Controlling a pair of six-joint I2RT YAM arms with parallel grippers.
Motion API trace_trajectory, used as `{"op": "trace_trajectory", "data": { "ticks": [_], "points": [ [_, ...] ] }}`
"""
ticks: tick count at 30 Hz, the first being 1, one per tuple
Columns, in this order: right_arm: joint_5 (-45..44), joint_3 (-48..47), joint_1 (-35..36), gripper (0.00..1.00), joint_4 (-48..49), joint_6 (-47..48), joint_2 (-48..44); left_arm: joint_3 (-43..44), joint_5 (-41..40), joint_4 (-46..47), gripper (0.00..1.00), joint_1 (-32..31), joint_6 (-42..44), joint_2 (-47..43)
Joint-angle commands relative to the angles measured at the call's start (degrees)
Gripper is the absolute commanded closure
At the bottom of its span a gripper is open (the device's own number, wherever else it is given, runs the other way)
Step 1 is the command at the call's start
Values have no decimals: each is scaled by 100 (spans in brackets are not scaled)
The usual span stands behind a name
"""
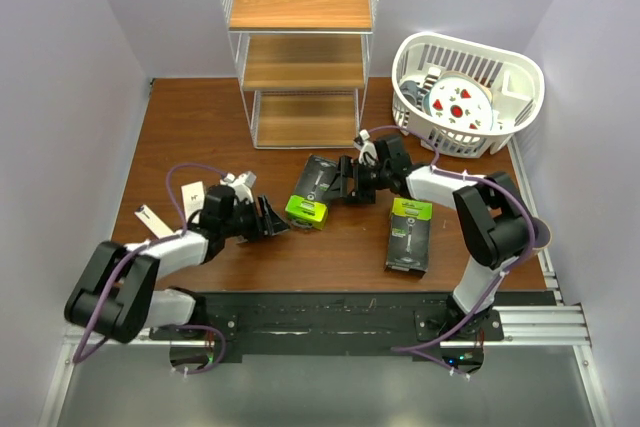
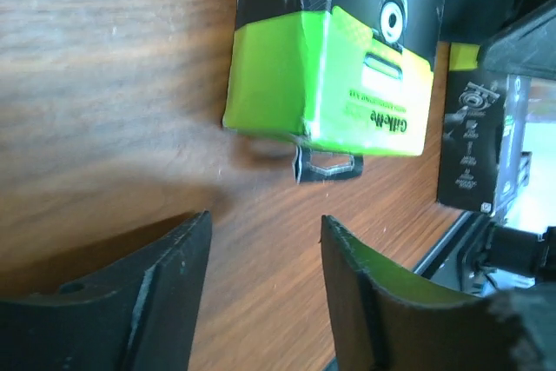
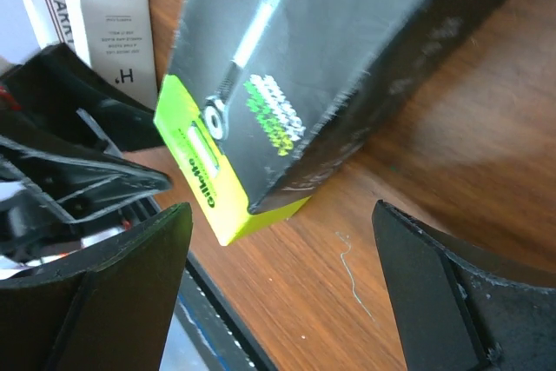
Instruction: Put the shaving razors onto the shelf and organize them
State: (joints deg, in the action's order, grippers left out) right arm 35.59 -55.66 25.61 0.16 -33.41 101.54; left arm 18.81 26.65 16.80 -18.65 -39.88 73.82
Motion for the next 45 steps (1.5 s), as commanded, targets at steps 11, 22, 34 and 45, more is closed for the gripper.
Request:
{"op": "trace_trajectory", "data": {
  "ticks": [11,22,34,45],
  "points": [
    [228,318,15,7,1583,-1571,490,132,323,2292,58,-349,-846,1266],
    [299,503,6,3,1020,-2160,560,712,929,3083,88,-411,-1408,1846],
    [677,302,-56,10,2136,-2724,710,844,1378,3409,100,-771,-1093,1723],
    [800,170,-135,51,2699,-1836,446,1546,1149,2645,100,-859,-11,1820]
  ]
}}
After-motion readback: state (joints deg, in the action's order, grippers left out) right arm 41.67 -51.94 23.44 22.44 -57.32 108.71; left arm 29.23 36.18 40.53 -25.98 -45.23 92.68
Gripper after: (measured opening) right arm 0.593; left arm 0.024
